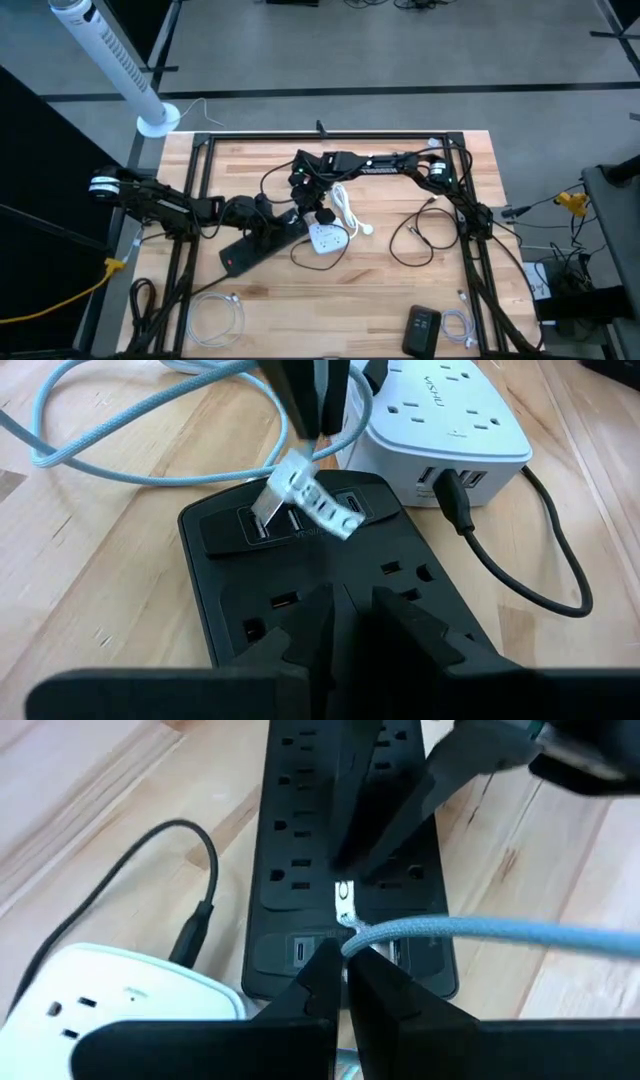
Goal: Insert USB
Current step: Insert the blue charger cable into the top black outlet extension
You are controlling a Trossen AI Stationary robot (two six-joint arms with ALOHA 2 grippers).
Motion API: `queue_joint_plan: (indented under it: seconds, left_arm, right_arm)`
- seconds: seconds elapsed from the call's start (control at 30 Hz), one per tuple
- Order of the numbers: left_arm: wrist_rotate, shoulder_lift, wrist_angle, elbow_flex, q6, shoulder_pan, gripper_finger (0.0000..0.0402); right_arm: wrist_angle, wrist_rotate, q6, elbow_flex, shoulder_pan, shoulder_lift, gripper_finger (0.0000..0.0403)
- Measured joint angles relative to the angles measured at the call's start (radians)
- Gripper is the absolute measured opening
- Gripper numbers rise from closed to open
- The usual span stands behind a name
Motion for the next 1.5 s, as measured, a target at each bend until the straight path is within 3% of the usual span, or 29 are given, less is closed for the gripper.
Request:
queue_joint_plan:
  seconds: [1.5]
  left_arm:
    - [-0.009,0.000,0.009,0.000,0.005,-0.018,0.0064]
  right_arm:
    - [0.005,0.008,0.033,0.026,-0.003,0.014,0.0000]
